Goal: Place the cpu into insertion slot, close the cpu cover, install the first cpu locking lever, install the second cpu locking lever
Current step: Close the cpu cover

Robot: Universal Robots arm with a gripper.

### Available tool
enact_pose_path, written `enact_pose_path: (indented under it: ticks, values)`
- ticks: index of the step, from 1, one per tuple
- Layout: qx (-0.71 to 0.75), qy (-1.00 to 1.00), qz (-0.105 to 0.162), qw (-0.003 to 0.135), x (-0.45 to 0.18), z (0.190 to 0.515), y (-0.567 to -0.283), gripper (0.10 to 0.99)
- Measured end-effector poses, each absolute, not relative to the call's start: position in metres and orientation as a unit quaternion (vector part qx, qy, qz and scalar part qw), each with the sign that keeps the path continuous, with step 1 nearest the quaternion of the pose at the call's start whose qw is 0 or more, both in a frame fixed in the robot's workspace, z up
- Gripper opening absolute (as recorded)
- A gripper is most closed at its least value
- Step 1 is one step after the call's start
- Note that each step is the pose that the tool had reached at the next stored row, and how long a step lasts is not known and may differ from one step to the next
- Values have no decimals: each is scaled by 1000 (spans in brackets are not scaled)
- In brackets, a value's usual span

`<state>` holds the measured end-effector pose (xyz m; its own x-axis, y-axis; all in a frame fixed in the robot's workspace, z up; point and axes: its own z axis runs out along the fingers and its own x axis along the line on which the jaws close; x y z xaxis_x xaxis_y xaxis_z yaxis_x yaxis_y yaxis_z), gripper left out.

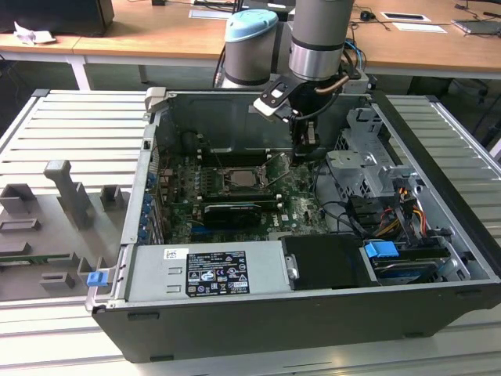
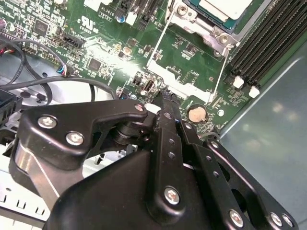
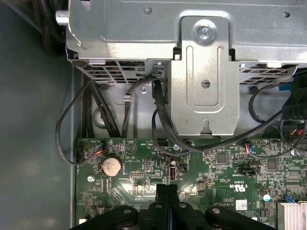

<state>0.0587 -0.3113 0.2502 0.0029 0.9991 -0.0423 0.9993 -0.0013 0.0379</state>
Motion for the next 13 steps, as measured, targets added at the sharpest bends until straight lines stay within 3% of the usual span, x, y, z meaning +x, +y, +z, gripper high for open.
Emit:
enact_pose_path:
  ticks: [13]
  values:
    - [708, 706, -2, 28, 37, 250, -311, 106]
